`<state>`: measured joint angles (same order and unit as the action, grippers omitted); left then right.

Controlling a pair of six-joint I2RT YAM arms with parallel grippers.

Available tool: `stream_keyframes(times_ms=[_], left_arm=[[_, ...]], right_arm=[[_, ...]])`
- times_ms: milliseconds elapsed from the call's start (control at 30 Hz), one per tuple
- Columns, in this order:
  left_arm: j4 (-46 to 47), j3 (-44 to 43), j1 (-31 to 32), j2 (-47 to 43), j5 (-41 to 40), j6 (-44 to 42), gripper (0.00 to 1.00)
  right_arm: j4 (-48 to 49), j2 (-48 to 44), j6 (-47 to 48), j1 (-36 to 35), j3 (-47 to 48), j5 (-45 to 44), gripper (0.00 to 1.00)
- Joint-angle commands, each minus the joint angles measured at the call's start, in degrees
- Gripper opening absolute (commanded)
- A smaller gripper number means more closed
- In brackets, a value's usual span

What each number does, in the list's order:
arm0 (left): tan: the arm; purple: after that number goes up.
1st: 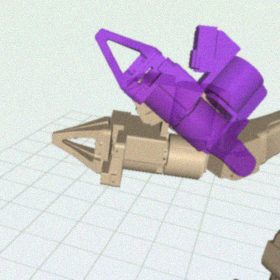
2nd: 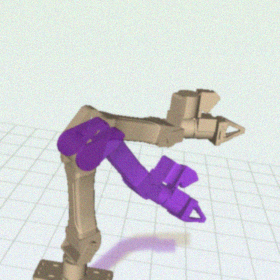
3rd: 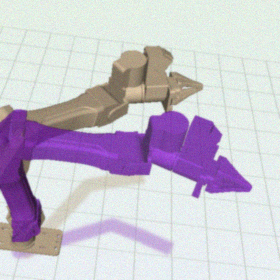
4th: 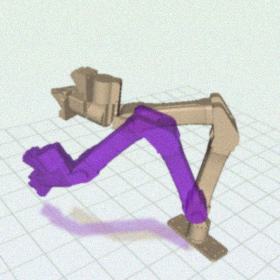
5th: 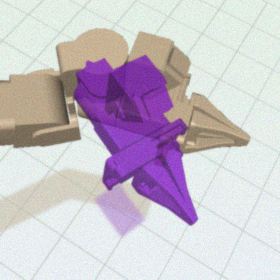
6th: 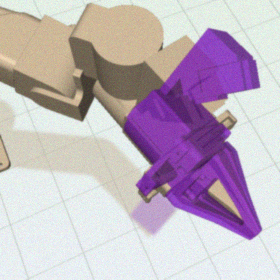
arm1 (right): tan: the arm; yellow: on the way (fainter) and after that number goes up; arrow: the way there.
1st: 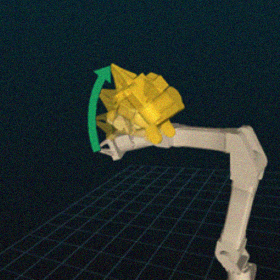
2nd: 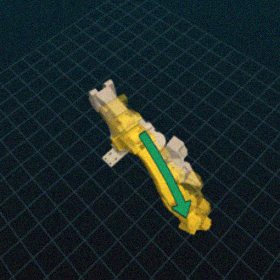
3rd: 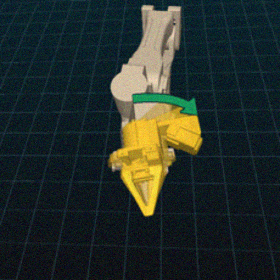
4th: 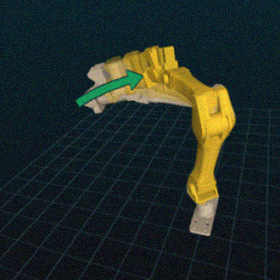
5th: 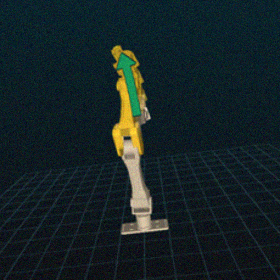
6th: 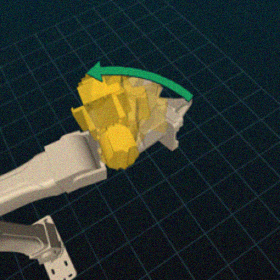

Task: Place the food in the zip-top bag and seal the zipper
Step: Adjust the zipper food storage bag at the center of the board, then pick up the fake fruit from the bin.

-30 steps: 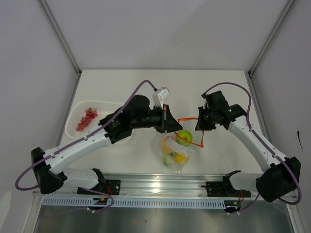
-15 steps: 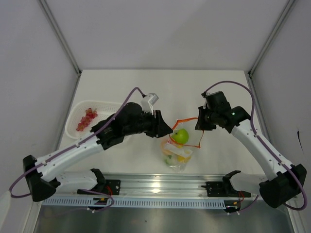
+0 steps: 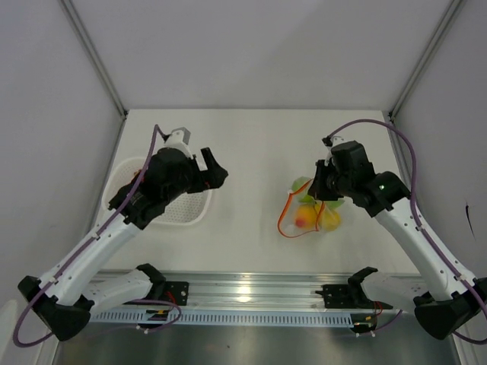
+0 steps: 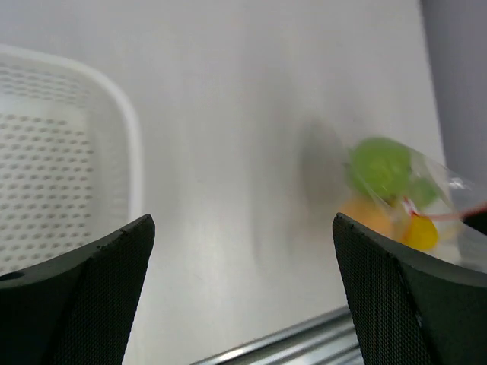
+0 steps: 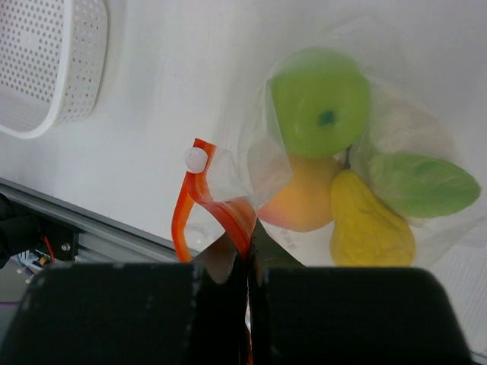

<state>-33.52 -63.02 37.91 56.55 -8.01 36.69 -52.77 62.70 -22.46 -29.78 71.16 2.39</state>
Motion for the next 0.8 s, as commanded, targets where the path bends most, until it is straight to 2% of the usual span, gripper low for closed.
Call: stream_keyframes(times_ms=[0, 133, 200, 300, 333, 467, 533, 600, 700, 767], left_arm=[[-9.18, -3.59, -8.52, 2.32, -7.45, 1.02, 0.99], [-11.83, -3.60, -18.21, 6.02, -5.89, -1.08, 1.00], [-8.33, -2.20, -22.68, 7.33, -4.39, -4.06, 1.00], [-2.80, 0.09, -25.51, 9.44, -3.95, -11.09, 0.99], [-1.91, 0.01, -25.61, 10.15, -5.86, -15.11, 0.99], [-0.59, -1.05, -27.62, 13.67, -9.82, -22.08, 1.00], [3.80, 1.67, -28.59, 15.07, -11.67, -26.57, 1.00], [4.42, 2.12, -31.40, 16.30, -10.11, -27.63, 0.99], [9.59, 5.27, -34.12, 18.06, -8.34, -35.07, 1.00], [10.40, 5.89, -36.40, 19.29, -8.60, -37.12, 0.99]], right_arm=[[2.32, -0.91, -1.09, -1.33, -0.58, 0.15, 0.00], [3.73, -0.91, -1.53, -3.09, -1.98, 0.24, 0.00], [4.60, -0.65, -1.27, -3.97, -2.77, 0.42, 0.00], [5.31, -0.03, -0.57, -4.41, -2.95, 0.77, 0.00], [5.49, 0.23, -0.31, -4.41, -2.95, 0.86, 0.00], [6.45, 0.41, 0.84, -4.50, -3.30, 1.91, 0.00], [6.98, 0.50, 1.36, -4.50, -3.65, 2.44, 0.00], [7.42, 0.50, 1.63, -4.41, -3.92, 3.66, 0.00], [8.30, 0.41, 2.24, -4.58, -4.80, 5.07, 0.00], [9.61, 0.15, 2.33, -4.59, -5.76, 6.13, 0.00]])
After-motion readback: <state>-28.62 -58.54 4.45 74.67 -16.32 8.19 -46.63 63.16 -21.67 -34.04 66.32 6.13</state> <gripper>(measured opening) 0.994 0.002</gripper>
